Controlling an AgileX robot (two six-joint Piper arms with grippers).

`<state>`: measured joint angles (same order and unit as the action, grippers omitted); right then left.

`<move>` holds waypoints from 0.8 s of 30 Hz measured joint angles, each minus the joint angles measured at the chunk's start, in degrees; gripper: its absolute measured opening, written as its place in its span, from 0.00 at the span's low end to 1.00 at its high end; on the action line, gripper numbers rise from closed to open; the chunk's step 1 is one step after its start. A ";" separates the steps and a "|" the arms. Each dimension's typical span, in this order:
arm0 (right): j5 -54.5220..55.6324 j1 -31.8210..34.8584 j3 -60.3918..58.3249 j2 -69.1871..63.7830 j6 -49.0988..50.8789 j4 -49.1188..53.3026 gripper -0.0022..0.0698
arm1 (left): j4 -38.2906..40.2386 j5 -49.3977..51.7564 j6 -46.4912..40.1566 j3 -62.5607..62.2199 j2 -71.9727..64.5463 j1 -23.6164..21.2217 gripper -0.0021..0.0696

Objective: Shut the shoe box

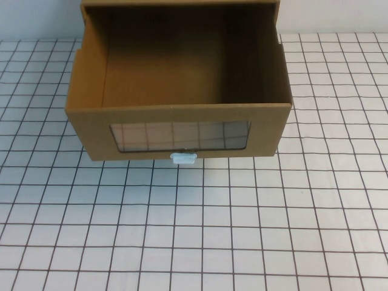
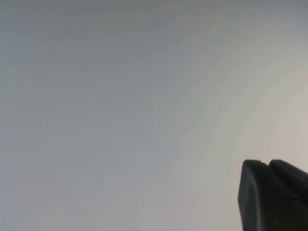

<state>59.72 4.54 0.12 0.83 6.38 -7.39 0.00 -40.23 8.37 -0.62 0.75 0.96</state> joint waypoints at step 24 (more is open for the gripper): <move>-47.77 0.00 51.97 -25.91 11.57 -0.43 0.01 | 29.45 35.20 -18.53 -47.41 -28.67 0.00 0.02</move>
<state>11.95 4.54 52.09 -25.09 17.95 -7.82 29.45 -5.03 -10.16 -48.04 -27.92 0.96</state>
